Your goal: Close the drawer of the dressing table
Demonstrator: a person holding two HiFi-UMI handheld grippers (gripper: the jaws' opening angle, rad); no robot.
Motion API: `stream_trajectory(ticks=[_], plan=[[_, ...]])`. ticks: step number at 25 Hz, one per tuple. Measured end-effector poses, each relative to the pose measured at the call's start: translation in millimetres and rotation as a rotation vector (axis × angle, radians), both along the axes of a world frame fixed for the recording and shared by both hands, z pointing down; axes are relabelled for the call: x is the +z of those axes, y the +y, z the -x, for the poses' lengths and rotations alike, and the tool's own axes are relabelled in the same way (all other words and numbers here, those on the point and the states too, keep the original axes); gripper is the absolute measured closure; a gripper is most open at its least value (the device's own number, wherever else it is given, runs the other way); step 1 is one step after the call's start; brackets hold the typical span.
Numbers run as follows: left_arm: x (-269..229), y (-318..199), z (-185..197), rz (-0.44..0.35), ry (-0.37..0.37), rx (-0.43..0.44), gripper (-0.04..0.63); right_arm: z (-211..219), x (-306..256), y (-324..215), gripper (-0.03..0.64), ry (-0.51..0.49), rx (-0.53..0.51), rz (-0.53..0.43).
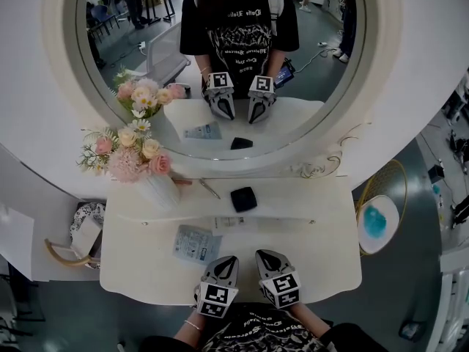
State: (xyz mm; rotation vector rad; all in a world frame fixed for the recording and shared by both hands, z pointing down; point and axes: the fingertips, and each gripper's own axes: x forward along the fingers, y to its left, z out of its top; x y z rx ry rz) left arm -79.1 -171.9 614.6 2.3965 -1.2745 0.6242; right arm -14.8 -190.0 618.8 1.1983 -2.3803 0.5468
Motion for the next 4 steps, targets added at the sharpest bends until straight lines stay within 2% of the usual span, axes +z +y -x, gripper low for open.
stream_trajectory(ticks=[4], plan=[[1.2,-3.2,0.2,0.002,-0.002,0.000,0.578,1.1,0.5,-3.2,0.607,0.001,-0.004,-0.001]])
